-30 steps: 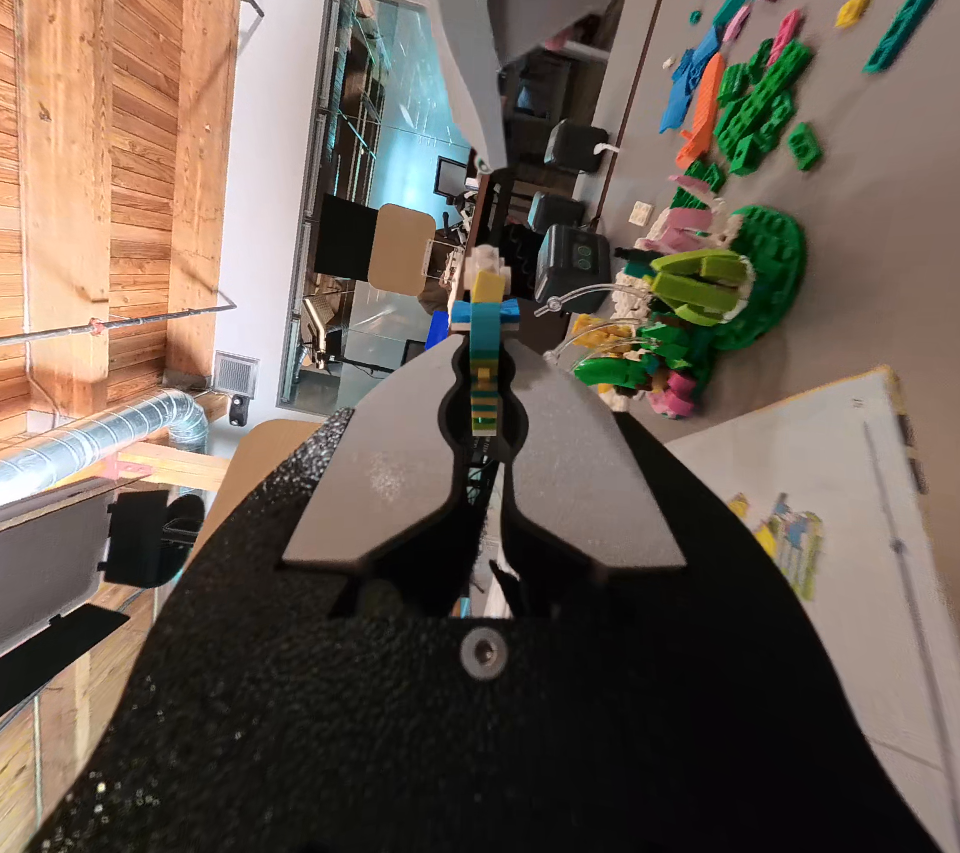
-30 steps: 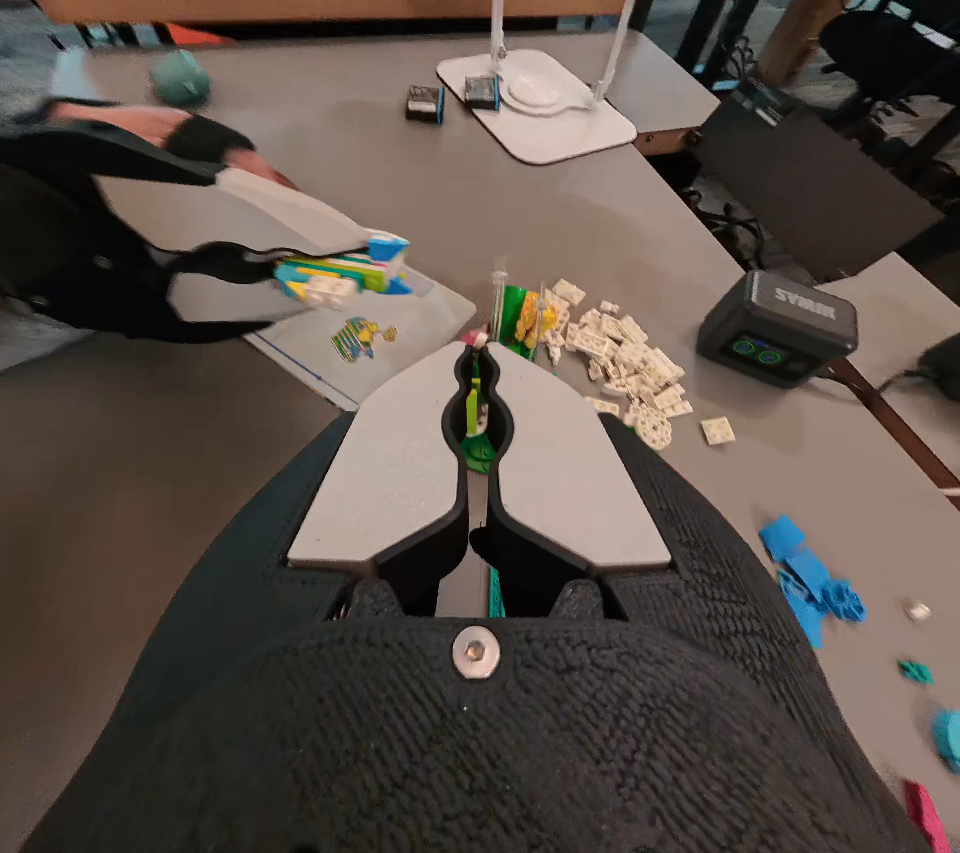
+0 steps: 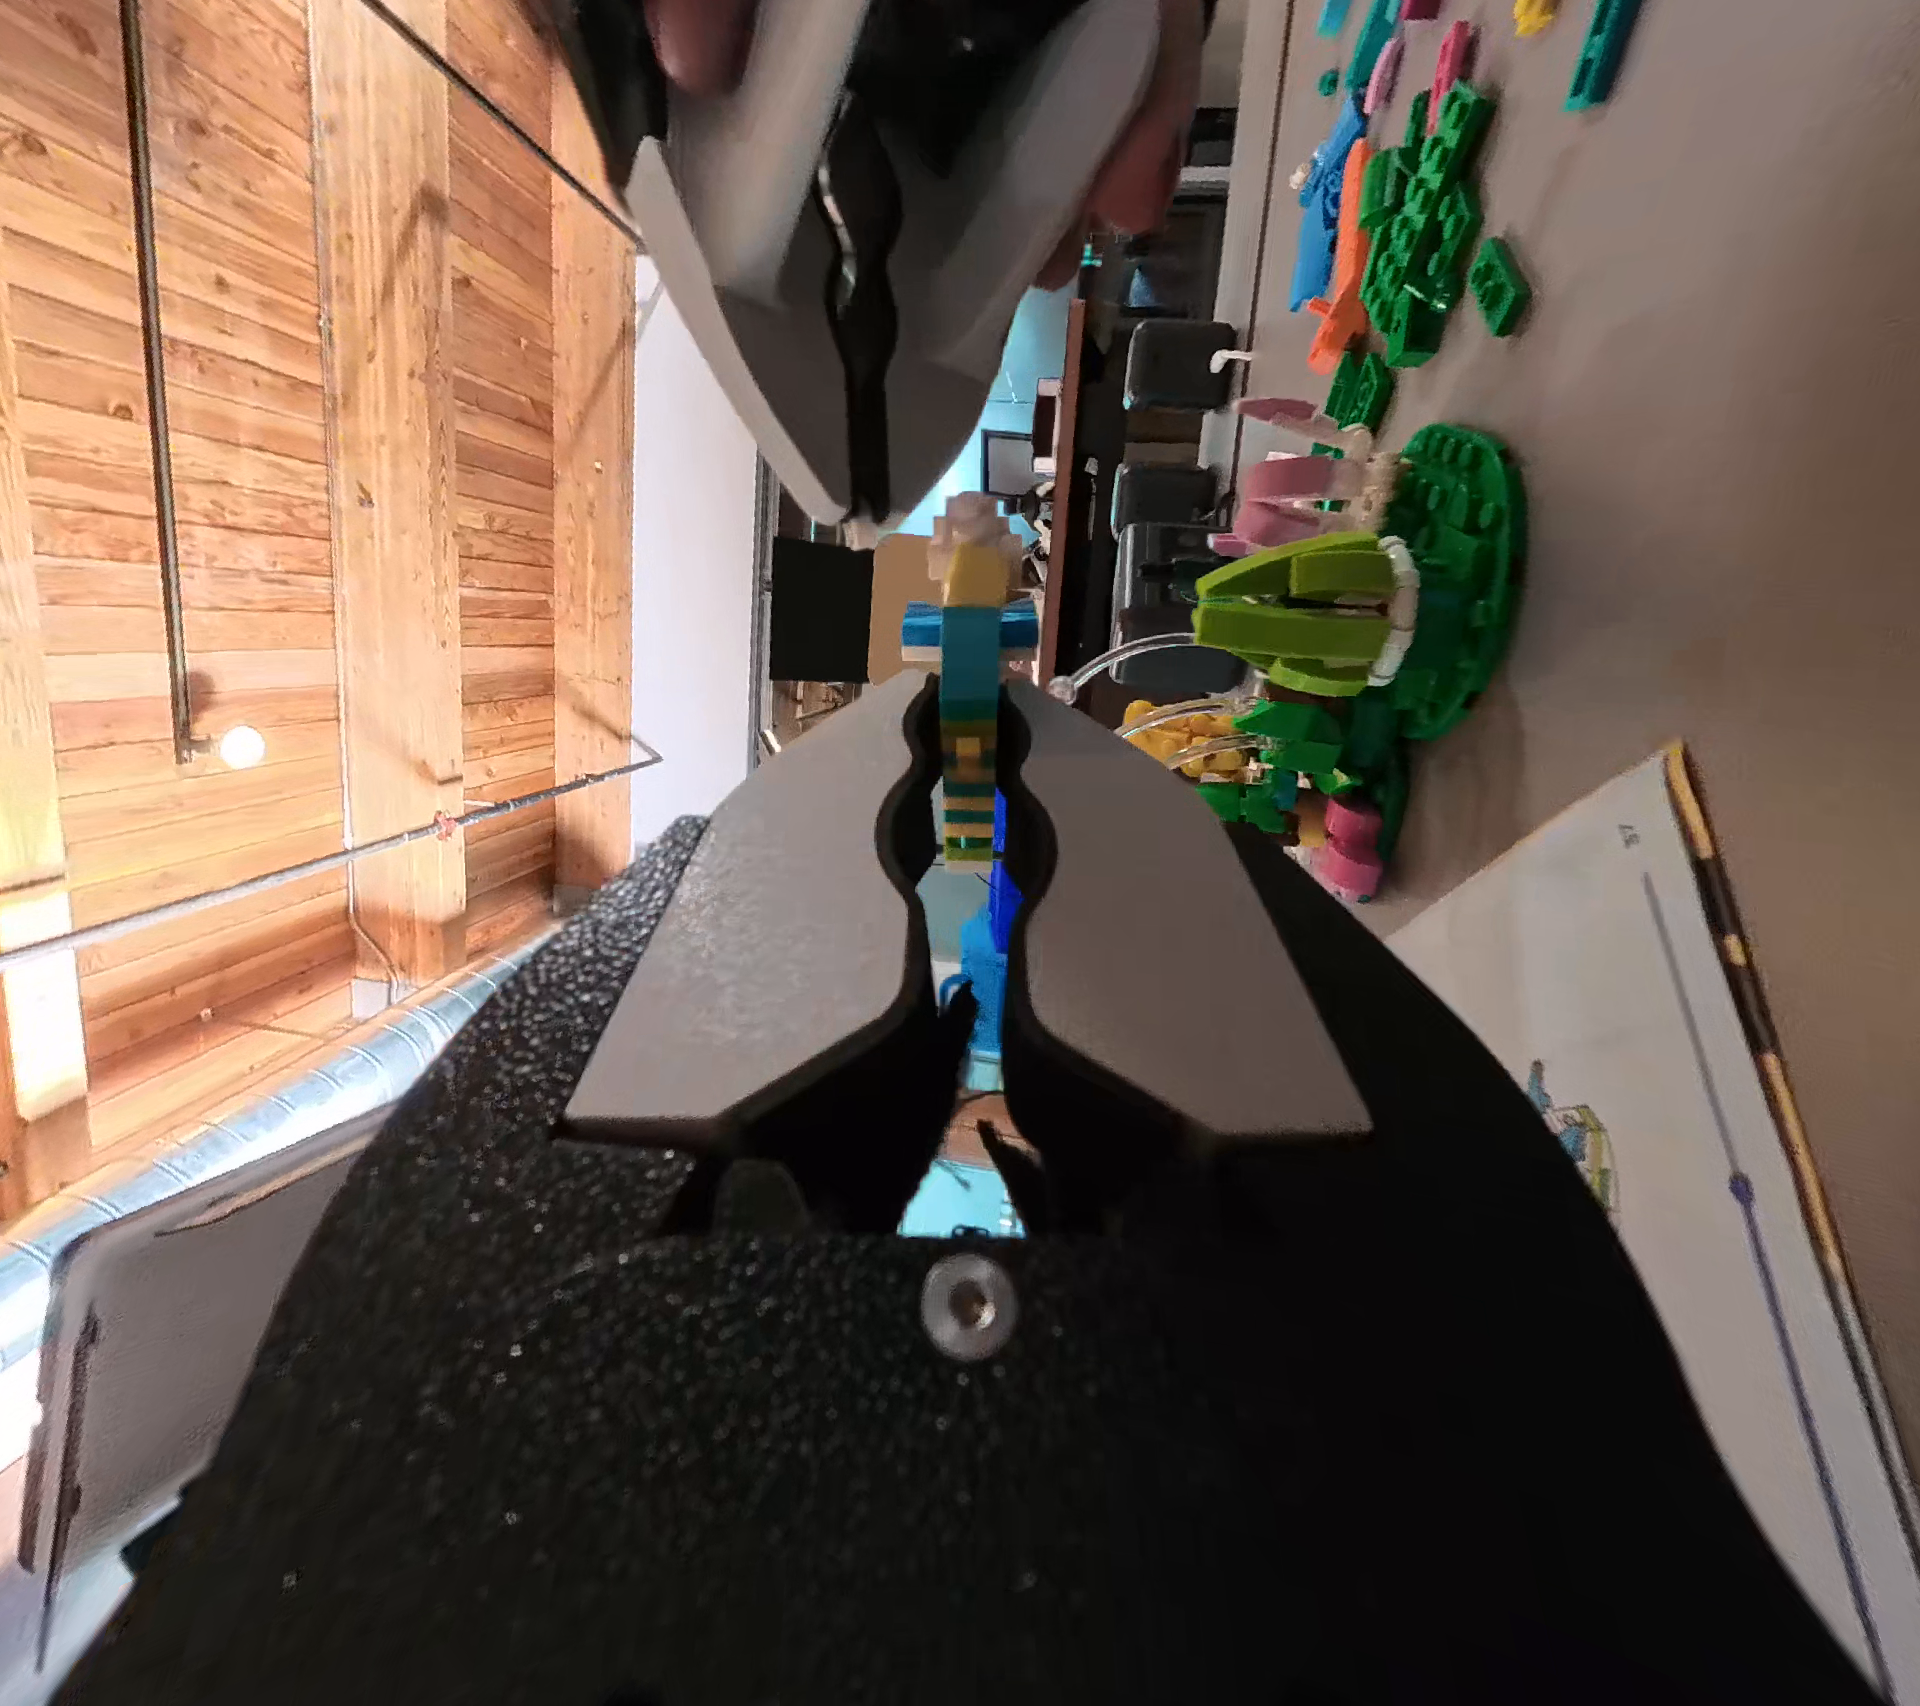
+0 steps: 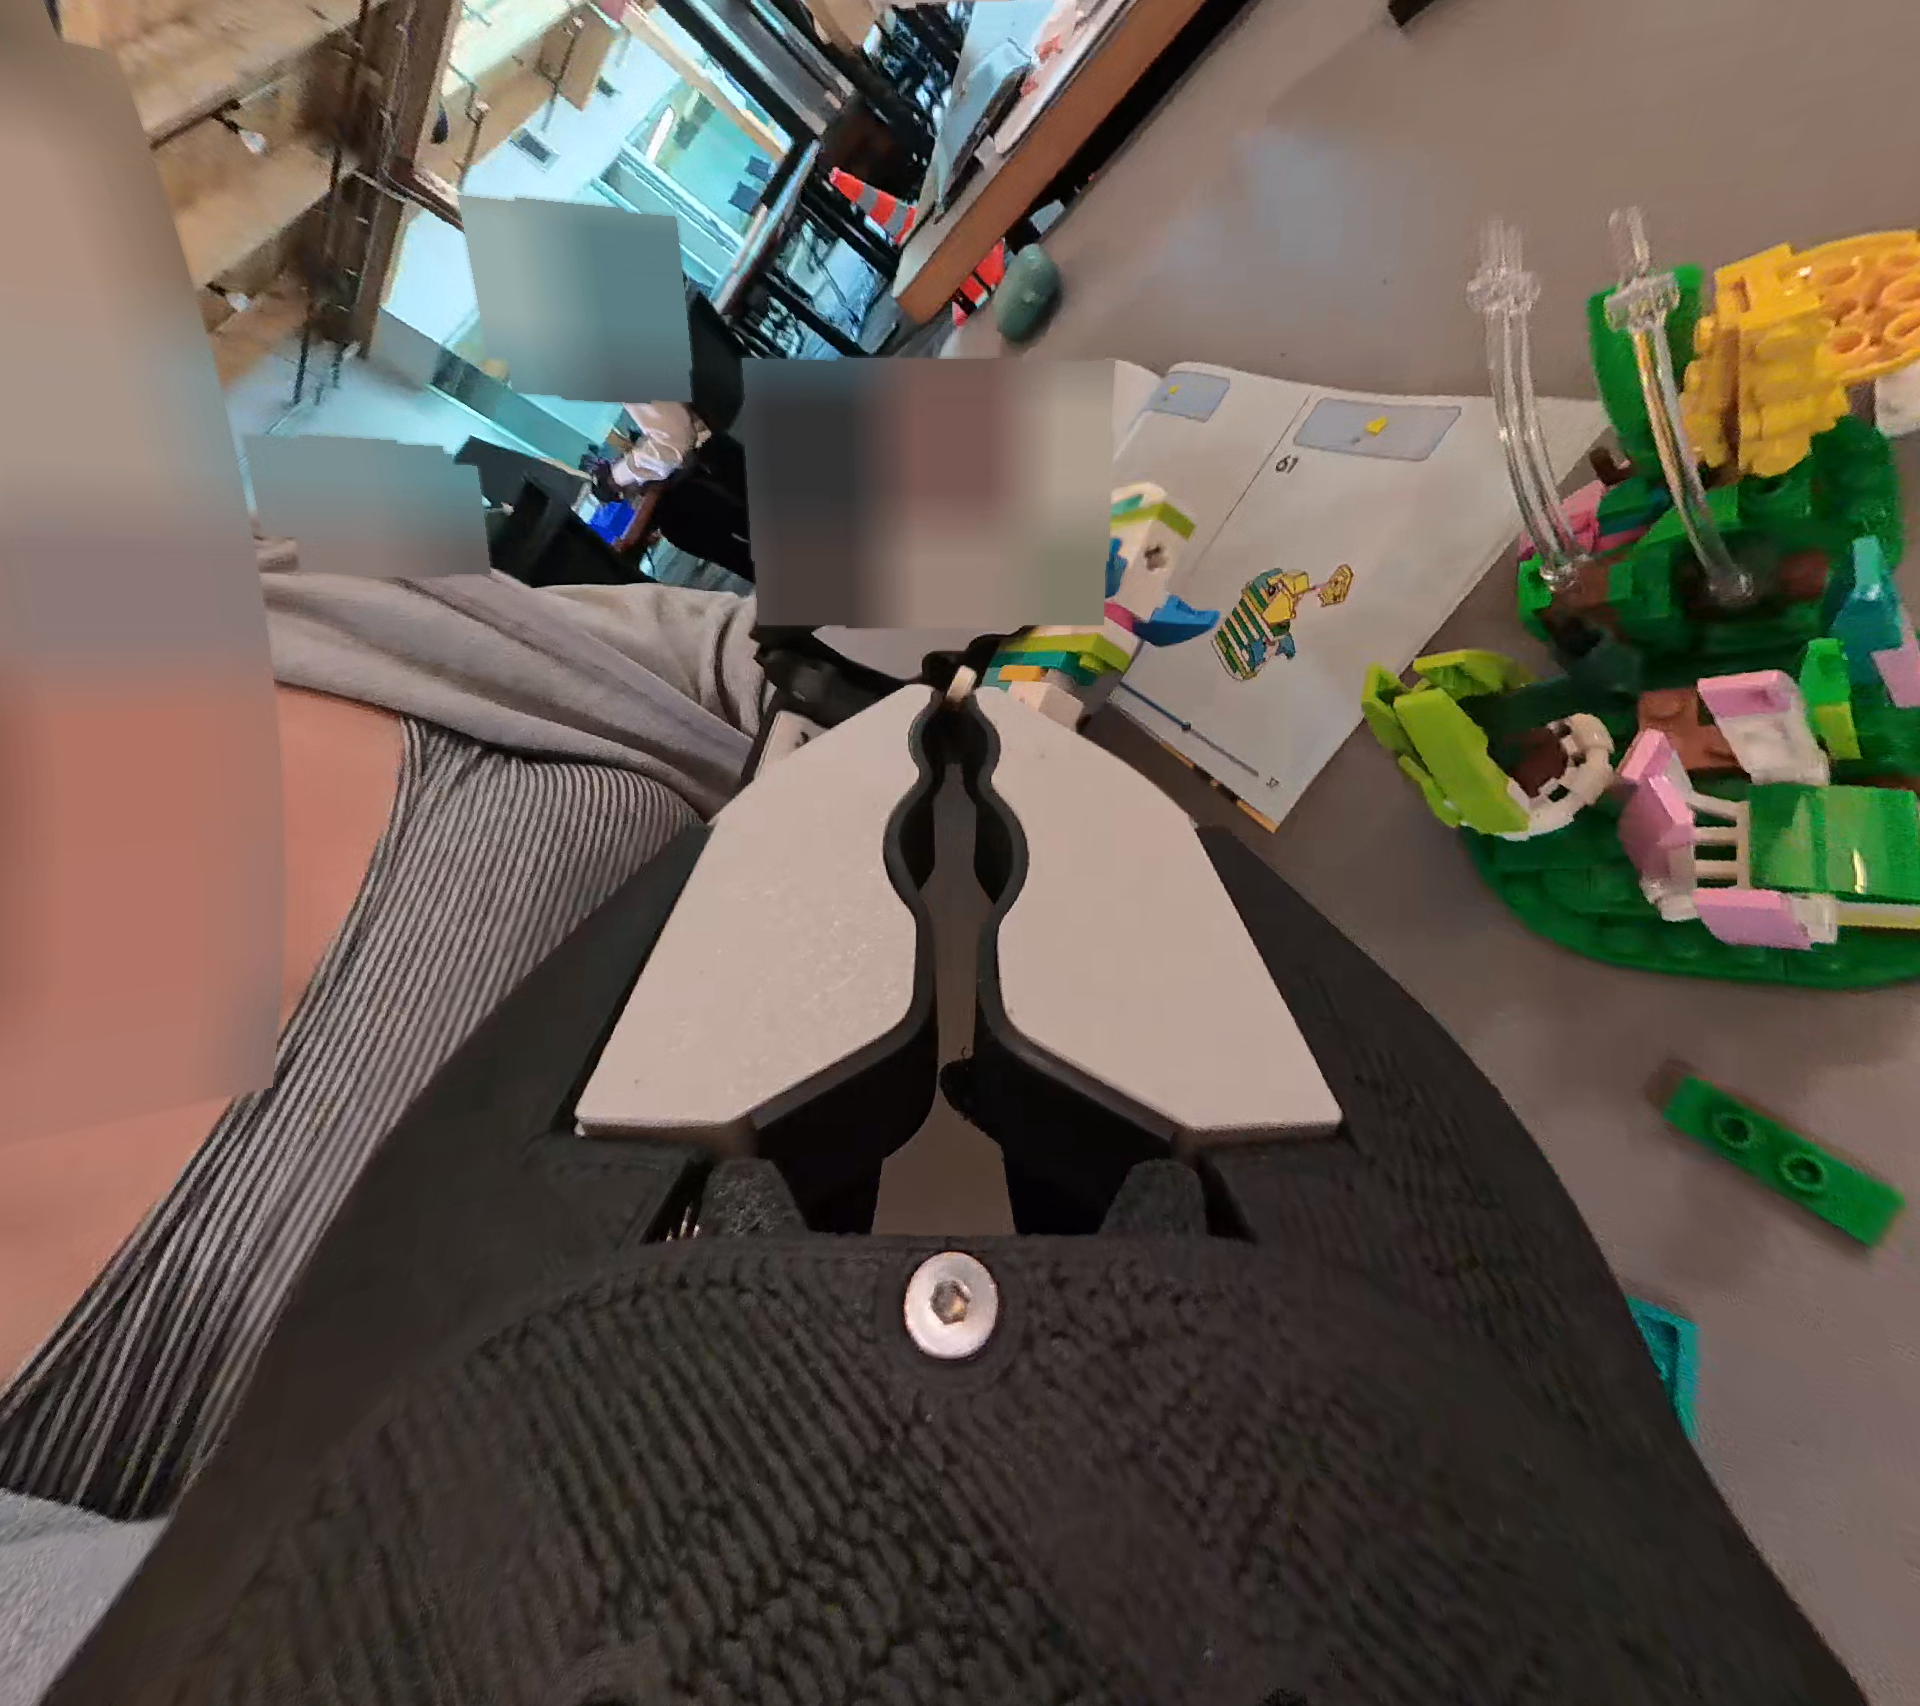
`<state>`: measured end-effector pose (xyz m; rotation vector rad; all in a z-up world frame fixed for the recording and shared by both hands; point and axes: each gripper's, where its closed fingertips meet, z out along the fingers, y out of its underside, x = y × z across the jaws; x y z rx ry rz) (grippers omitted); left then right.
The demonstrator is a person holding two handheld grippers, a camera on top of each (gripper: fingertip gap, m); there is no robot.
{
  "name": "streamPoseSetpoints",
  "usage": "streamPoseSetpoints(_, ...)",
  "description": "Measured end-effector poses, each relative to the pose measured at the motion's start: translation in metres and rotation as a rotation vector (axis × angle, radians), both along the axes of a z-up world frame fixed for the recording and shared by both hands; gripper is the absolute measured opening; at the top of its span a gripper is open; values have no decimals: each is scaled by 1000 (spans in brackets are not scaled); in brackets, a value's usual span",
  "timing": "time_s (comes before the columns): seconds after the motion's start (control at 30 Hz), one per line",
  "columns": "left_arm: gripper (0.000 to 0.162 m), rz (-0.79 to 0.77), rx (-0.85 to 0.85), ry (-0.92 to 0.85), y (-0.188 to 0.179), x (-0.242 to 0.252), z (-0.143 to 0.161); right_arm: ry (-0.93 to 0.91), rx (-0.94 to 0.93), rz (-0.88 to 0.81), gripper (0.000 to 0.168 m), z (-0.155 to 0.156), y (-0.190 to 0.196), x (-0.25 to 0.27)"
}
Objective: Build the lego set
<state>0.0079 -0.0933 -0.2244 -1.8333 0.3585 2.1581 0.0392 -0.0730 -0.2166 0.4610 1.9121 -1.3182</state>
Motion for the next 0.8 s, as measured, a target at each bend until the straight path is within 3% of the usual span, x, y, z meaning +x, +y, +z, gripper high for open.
streamPoseSetpoints(0.07,8,-10,-46,-10,2,0,-5,60,86,45,1,-13,7,6)
streamPoseSetpoints(0.17,8,-15,-112,-23,0,0,-13,201,367,133,1,-57,27,12)
streamPoseSetpoints(0.4,8,-60,-132,-30,4,4,-18,173,766,462,1,-103,63,30)
streamPoseSetpoints(0.53,8,-65,-131,-38,4,4,-19,52,803,505,1,-107,62,32)
streamPoseSetpoints(0.8,7,-99,-126,-68,11,6,-22,24,819,504,2,-107,66,30)
